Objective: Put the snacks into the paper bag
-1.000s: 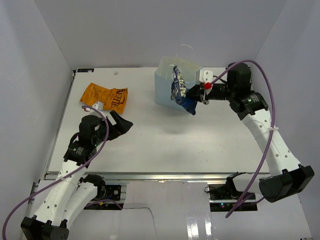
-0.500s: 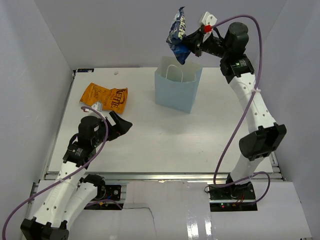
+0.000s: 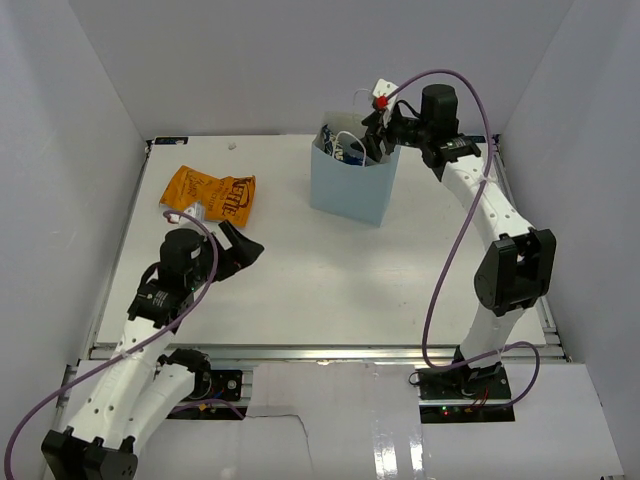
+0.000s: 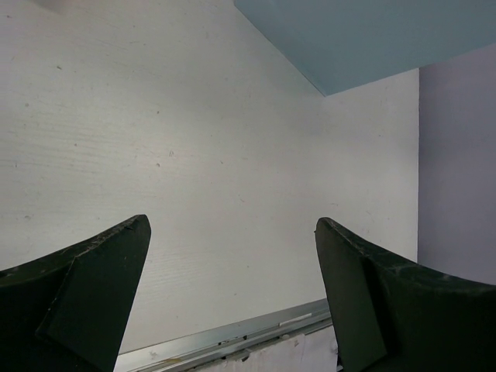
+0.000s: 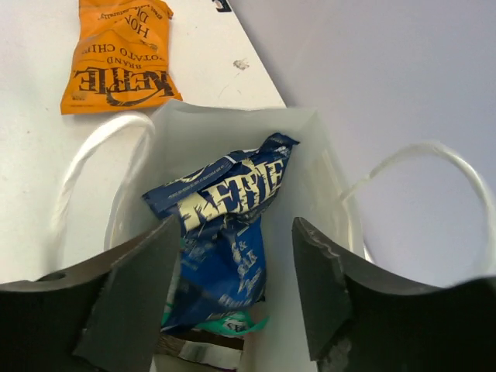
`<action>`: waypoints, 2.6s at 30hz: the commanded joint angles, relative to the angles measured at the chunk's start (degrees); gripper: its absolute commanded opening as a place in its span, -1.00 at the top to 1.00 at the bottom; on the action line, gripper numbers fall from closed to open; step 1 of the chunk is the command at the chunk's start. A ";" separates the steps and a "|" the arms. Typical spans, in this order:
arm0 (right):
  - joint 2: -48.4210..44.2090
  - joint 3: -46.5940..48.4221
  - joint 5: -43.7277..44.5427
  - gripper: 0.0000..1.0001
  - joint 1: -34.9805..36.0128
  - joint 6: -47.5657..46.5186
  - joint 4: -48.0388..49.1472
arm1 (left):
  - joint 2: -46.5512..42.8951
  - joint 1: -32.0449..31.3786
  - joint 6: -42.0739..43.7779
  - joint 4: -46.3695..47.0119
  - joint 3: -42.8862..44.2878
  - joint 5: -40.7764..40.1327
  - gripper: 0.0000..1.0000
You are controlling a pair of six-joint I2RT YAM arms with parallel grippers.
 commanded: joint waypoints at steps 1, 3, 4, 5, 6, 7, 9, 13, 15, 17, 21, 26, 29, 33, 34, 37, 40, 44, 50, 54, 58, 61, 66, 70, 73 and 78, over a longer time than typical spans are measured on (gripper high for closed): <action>-5.77 0.27 0.74 -0.37 -0.58 0.27 1.44 | 3.61 0.05 -1.79 0.12 3.23 -2.36 -0.96; -6.65 1.93 0.56 -0.46 -2.07 4.90 1.35 | 7.74 0.05 -3.54 -0.23 5.86 -4.29 -0.96; -7.17 2.64 0.39 -0.50 -3.73 6.76 1.09 | 9.41 0.14 -3.98 -0.67 6.83 -5.61 -0.95; -7.35 3.43 -0.05 -0.51 -4.62 8.61 0.65 | 11.08 0.32 -4.51 -1.02 7.97 -6.05 -0.94; -7.61 4.48 -0.92 -0.53 -5.76 12.02 -0.65 | 14.93 0.75 -5.39 -1.38 10.42 -6.32 -0.93; -8.31 4.67 -1.54 -0.54 -6.72 13.10 -1.71 | 17.05 2.24 -5.65 -1.64 11.75 -6.24 -0.93; -9.45 4.32 -3.04 -0.61 -9.45 13.55 -4.69 | 21.10 4.87 -6.70 -1.38 14.82 -2.47 -0.93; -16.81 -8.28 -4.18 -0.71 -12.35 8.99 -10.76 | 32.59 15.40 -11.09 1.78 17.37 7.11 -0.94; -19.99 -14.72 -5.23 -0.74 -13.50 4.86 -11.47 | 36.04 18.67 -12.07 4.33 18.34 8.18 -0.94; -24.82 -23.66 -5.33 -0.76 -13.85 1.44 -11.74 | 41.73 22.28 -13.03 5.74 20.45 7.83 -0.95; -29.58 -33.02 -6.64 -0.79 -13.85 -1.04 -12.79 | 51.68 27.91 -17.08 11.26 22.21 11.51 -0.95; -30.03 -36.90 -8.93 -0.82 -13.94 -2.36 -13.41 | 61.18 30.02 -15.94 20.76 27.03 16.08 -0.96; -29.06 -37.34 -10.24 -0.82 -13.94 -3.06 -13.24 | 67.77 30.20 -15.15 20.86 31.25 17.05 -0.96; -27.75 -36.47 -11.39 -0.82 -13.94 -3.59 -13.85 | 74.01 30.20 -15.06 21.30 34.33 16.62 -0.91; -27.57 -36.20 -11.65 -0.82 -13.94 -4.20 -14.20 | 74.98 30.20 -15.24 21.30 34.87 16.70 -0.85; -27.04 -35.06 -12.97 -0.81 -13.85 -5.69 -15.60 | 78.41 30.11 -15.68 22.08 36.01 18.98 -0.49; -27.39 -33.14 -17.61 -0.76 -13.85 -9.55 -20.93 | 79.21 30.29 -16.03 24.19 34.79 20.48 -0.03; -27.66 -27.51 -28.78 -0.74 -12.89 -36.21 -40.07 | 77.63 30.46 -13.49 27.18 32.77 22.94 0.45; -27.48 -24.68 -20.28 -0.74 -2.19 -52.52 -48.92 | 70.28 30.29 -8.21 29.65 27.33 36.37 0.67; -29.41 -26.88 -15.35 -0.78 5.54 -54.39 -42.87 | 59.99 29.59 -4.08 28.16 19.16 42.62 0.78; -30.47 -30.48 -10.88 -0.84 13.03 -54.57 -32.86 | 47.95 29.15 -0.21 23.15 10.81 45.17 0.82; -31.69 -36.35 -6.67 -0.89 18.39 -47.21 -16.72 | 38.72 29.06 -0.47 20.60 4.13 47.19 0.83; -34.95 -53.23 6.86 -0.80 31.39 -27.34 23.27 | 27.20 28.62 -5.39 20.07 -7.02 50.71 0.84; -31.89 -54.14 15.22 -0.80 39.75 -15.07 28.60 | 18.95 26.69 -10.12 19.71 -10.56 50.63 0.85; -27.76 -52.03 24.76 -0.80 43.88 -8.19 30.43 | 14.37 26.16 -13.20 19.36 -10.57 50.28 0.85; -21.52 -48.51 33.08 -0.80 47.75 -3.33 30.98 | 10.05 25.45 -15.15 16.65 -8.90 50.10 0.85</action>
